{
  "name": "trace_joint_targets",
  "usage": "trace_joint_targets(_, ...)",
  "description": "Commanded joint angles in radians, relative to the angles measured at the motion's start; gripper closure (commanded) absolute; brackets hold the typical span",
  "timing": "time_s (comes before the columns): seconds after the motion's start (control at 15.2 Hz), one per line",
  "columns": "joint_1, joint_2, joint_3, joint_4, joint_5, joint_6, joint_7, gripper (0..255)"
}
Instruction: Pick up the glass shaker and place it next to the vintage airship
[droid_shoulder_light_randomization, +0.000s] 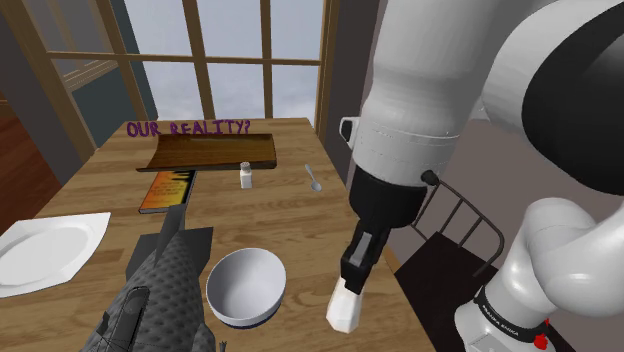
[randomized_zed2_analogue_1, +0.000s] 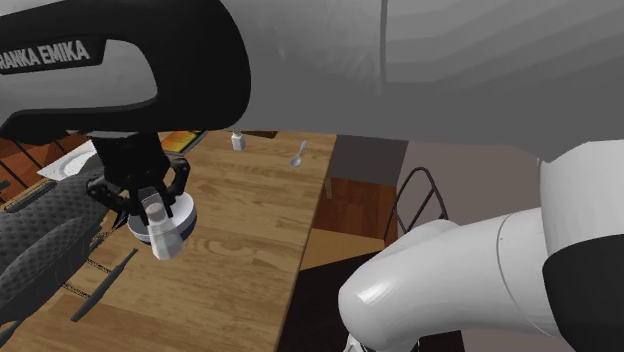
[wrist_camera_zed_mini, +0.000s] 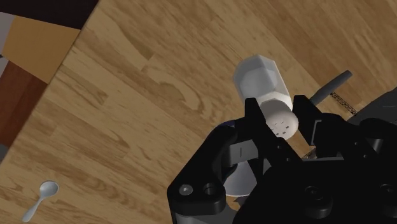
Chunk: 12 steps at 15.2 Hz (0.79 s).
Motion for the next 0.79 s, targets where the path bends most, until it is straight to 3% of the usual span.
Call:
trace_joint_targets(0.0,0.002,-0.001,0.005,-0.027,0.005,0.026,-0.004,255)
trace_joint_targets(0.73,0.009,0.021,0.048,-0.154,0.033,0.176,-0.019,255)
